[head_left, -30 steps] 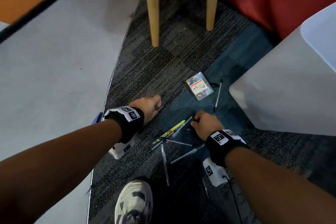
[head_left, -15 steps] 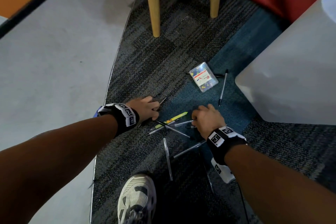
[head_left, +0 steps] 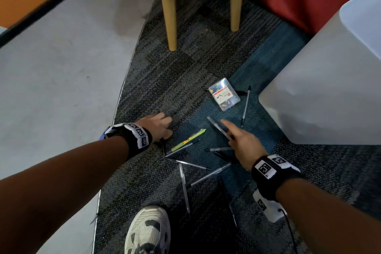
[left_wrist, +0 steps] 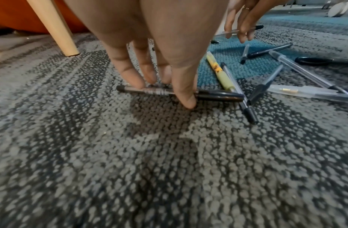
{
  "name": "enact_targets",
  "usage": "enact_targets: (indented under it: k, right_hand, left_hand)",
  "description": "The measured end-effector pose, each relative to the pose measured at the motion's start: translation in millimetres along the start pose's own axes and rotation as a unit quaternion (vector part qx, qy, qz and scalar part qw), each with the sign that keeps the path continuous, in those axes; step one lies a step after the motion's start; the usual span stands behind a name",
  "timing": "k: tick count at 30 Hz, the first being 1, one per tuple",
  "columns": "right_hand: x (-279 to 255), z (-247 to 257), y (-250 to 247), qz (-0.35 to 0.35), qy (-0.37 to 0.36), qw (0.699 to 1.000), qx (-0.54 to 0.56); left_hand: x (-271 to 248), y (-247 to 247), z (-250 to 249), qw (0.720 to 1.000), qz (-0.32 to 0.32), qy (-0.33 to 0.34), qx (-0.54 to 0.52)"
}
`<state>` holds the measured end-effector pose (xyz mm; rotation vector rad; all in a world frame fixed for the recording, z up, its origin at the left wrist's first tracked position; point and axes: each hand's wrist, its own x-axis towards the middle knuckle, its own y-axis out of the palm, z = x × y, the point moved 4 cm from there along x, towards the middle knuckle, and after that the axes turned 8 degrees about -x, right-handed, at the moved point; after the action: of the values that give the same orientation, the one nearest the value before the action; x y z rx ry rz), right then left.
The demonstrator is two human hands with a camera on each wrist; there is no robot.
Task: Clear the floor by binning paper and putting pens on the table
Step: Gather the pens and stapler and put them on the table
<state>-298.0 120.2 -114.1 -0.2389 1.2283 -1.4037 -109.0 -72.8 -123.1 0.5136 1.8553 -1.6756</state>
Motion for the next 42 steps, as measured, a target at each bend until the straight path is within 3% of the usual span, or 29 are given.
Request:
enact_targets:
  k: [5,7,10,14,16,25,28,30,33,37,42]
  right_hand:
    - [1,13,-22,-0.090,-0.017,0.983,0.156]
    - [4,31,-43,-0.128,-0.036,0.976,0.172]
    - [9,61,-92,-0.187,-0.075,0.960,0.197]
    - [13,103,-183,-0.297,-0.131,0.913,0.247]
    - [11,126,-232,-0.345,-0.148,0.882,0.286]
    - [-13,196,-446,-0.535,-0.178,0.766,0.307]
    - [-1,210,-503,-0.569,-0.180,0.725,0.343]
    - [8,218,-525,-0.581,-0.168,0.714,0.354]
    - [18,227,-528,-0.580,-0.133,0.744,0.304]
    - [42,233,-517,-0.525,-0.048,0.842,0.115]
    - [61,230,-521,-0.485,0.048,0.873,-0.021]
  left_hand:
    - [-7,2,10,0.997,0.042,-0.001,-0.062]
    - [-11,-13,17,0.991,0.017,-0.012,-0.131]
    - [-22,-63,25,0.960,-0.061,-0.045,-0.269]
    - [-56,-177,26,0.888,-0.292,0.023,-0.356]
    - [-82,-242,28,0.854,-0.376,0.033,-0.359]
    - [-185,-475,66,0.697,-0.602,0.019,-0.389]
    - [-197,-531,87,0.651,-0.659,0.010,-0.377]
    - [-196,-552,103,0.612,-0.690,0.003,-0.386]
    - [-185,-562,116,0.588,-0.707,-0.017,-0.394]
    - [-164,-561,120,0.623,-0.682,-0.053,-0.381]
    - [-153,-563,124,0.651,-0.654,-0.080,-0.377]
